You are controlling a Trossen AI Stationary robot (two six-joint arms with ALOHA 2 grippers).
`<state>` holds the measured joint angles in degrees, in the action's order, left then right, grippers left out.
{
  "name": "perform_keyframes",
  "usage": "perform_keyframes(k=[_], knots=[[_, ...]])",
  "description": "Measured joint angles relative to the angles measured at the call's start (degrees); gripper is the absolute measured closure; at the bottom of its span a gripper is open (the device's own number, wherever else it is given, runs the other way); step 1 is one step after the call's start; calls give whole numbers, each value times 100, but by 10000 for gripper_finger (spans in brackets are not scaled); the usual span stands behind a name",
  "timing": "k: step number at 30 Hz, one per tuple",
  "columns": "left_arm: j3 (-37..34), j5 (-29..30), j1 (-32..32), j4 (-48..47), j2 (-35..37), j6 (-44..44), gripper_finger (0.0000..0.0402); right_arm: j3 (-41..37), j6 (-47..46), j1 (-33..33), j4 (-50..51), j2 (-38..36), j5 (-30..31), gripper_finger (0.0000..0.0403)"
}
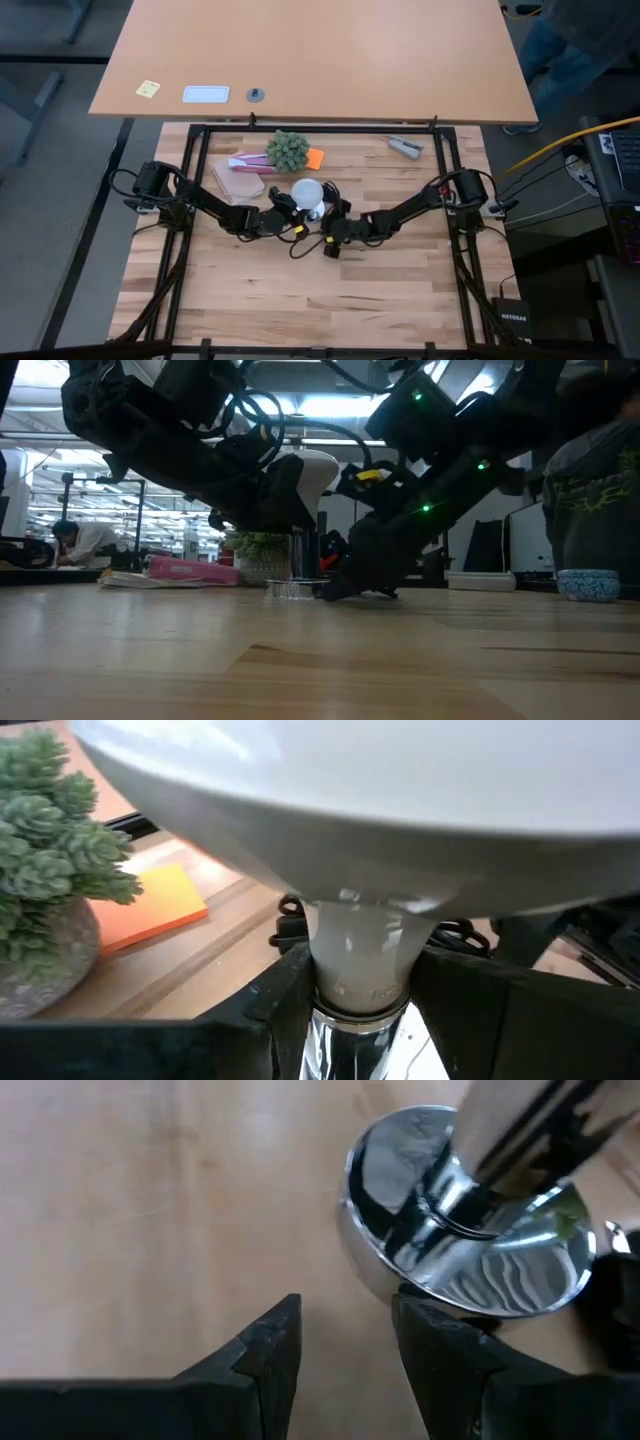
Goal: Screw lightbulb
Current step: Insert the lightbulb into the lamp
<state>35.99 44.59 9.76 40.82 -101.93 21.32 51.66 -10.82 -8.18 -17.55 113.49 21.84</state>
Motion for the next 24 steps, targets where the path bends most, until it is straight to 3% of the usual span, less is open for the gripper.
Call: perform_keyframes(k=[9,24], knots=[[-4,62,-11,-13,0,-48,251,-7,2,376,54,4,-30,235],[-3,-4,-4,34,7,-26,251,-31,78,413,165,35,1315,235]])
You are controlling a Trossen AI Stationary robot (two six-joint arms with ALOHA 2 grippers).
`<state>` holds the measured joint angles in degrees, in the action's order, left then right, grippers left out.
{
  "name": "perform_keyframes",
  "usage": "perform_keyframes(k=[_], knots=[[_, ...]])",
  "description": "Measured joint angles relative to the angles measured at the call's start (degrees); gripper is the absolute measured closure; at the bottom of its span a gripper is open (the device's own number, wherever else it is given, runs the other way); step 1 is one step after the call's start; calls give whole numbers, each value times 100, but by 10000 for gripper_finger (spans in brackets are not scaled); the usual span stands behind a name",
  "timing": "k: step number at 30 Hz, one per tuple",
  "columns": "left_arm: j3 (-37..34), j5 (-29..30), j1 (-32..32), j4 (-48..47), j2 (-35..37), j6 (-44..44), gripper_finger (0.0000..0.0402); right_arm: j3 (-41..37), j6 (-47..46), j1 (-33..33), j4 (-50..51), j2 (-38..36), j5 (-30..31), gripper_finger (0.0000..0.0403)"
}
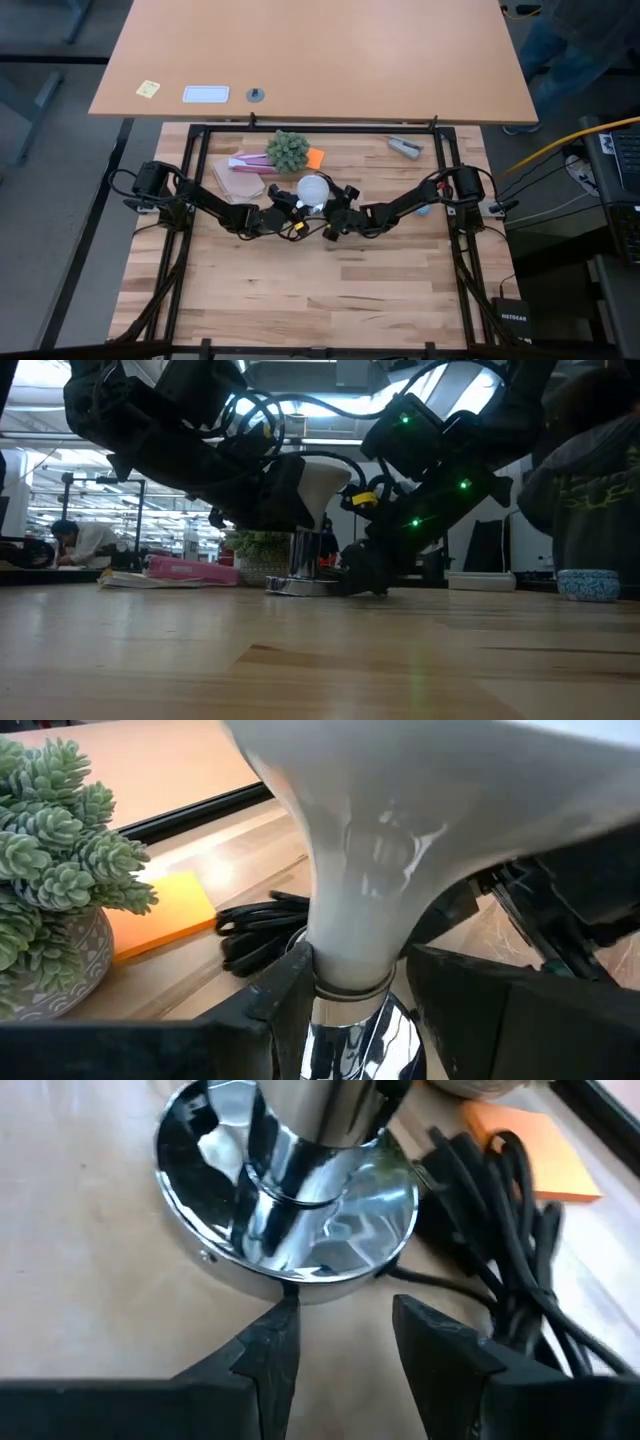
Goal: Screw lightbulb
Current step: Insert the lightbulb into the lamp, then remove the lightbulb from the lamp
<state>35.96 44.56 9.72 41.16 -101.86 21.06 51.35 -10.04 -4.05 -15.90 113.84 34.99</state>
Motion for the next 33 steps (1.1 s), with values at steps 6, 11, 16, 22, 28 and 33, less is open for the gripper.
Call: perform_keyframes(k=[6,11,16,22,28,33], knots=[[0,-26,4,-12,0,2,251,-6,25,6,13,6,289,235],[0,-69,4,-24,0,2,251,-7,282,22,49,13,620,235],[5,-153,17,-28,-7,15,251,4,292,18,194,9,965,235],[5,-109,134,-39,8,-204,251,15,277,-6,472,-44,906,235],[0,-106,358,-75,201,-345,251,-4,356,-92,835,-301,737,235],[3,-57,468,-319,471,-350,251,2,356,-173,1206,-595,742,235]])
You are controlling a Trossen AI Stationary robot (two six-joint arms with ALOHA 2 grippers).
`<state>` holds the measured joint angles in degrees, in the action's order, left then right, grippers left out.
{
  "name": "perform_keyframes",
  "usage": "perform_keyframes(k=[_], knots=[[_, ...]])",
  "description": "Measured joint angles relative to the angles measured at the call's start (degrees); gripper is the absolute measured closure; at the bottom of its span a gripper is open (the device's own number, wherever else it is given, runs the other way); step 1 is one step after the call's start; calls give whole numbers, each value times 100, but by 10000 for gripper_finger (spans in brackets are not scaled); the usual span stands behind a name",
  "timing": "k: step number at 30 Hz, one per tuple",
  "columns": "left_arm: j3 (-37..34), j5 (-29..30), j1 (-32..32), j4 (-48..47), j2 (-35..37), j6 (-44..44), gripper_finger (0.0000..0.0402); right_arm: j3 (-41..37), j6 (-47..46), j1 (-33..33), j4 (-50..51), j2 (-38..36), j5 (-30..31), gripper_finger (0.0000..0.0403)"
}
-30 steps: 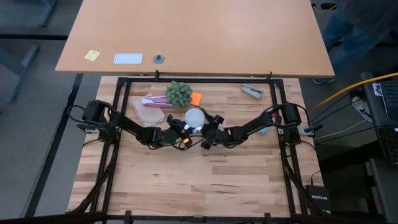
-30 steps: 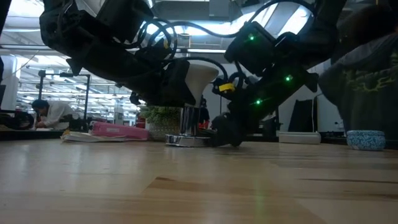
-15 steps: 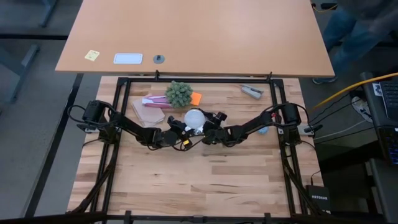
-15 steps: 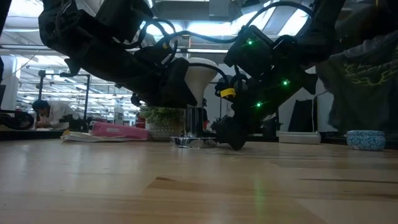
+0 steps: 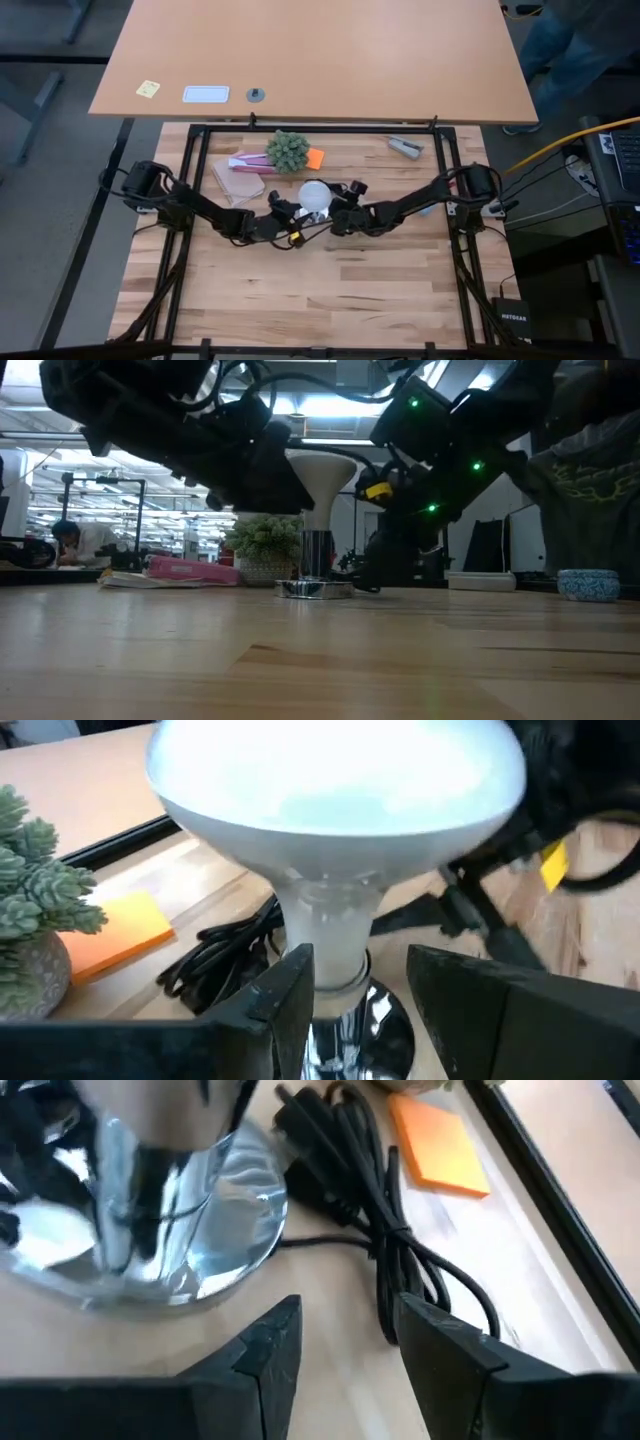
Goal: Screw lightbulb
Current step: Remove the lightbulb from the lamp
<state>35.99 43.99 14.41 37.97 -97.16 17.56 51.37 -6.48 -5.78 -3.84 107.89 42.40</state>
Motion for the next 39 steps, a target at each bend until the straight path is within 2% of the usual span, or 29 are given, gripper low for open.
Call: perform_keyframes(k=[12,21,34,39], knots=[[-4,14,415,-1157,766,174,251,-2,-187,-553,1635,-728,-412,235],[-4,40,984,-1350,1431,202,251,-2,-267,-1215,2098,-1737,-516,235],[-2,38,2228,-1219,2182,178,251,2,-417,-2046,2119,-3868,-2146,235],[0,37,2502,-1253,2176,228,251,7,-562,-2218,2096,-4316,-2451,235]])
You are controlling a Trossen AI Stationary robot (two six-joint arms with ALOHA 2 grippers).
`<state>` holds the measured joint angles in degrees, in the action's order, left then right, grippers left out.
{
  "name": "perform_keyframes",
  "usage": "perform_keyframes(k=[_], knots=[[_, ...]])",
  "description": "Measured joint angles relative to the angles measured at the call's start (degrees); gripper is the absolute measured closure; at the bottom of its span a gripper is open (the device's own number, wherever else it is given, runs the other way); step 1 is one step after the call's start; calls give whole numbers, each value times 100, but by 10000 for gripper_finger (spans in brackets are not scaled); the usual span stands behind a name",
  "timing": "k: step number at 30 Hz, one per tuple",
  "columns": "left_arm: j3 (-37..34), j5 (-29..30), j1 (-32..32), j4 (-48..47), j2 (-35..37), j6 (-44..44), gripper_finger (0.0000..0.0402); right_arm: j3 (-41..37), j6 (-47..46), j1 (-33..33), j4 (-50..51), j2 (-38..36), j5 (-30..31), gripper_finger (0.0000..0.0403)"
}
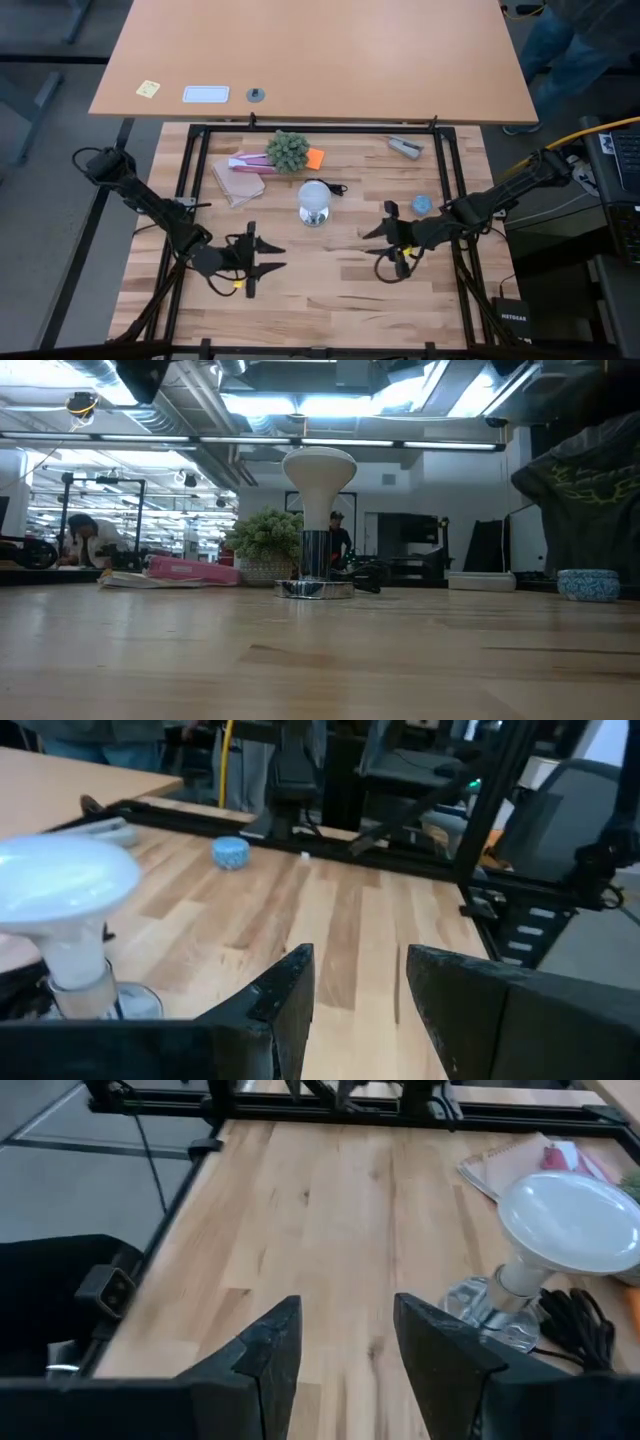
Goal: Screw lightbulb
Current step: Remove the lightbulb from the lamp
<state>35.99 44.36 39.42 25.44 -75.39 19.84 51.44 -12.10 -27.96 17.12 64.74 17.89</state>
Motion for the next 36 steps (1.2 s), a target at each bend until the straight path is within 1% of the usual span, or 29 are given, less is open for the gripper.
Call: perform_keyframes(k=[5,11,15,18,24,26,28,30,33,36], knots=[[0,-2,161,-214,-7,209,251,0,-2,-56,6,-34,-4,235],[0,-2,182,-338,-11,77,251,0,-6,-54,-60,117,4,235],[0,-2,86,-345,-11,-197,251,0,-11,-53,-61,208,6,235],[0,-2,-4,-348,-11,-199,251,0,-11,-53,-69,265,14,235],[0,-1,-249,-341,-11,-367,251,0,-211,-53,-81,343,242,235],[-2,52,-343,-190,-13,-336,251,0,-364,-53,-132,343,337,235],[-2,271,-417,289,-15,-406,251,0,-481,-53,-363,343,519,235],[-2,444,-475,867,7,-773,251,0,-516,-53,-766,340,664,235],[-2,498,-457,1532,235,-1904,251,0,-414,-53,-1338,262,712,235],[0,737,-307,1622,672,-3064,251,1,-150,-53,-1736,42,767,235]])
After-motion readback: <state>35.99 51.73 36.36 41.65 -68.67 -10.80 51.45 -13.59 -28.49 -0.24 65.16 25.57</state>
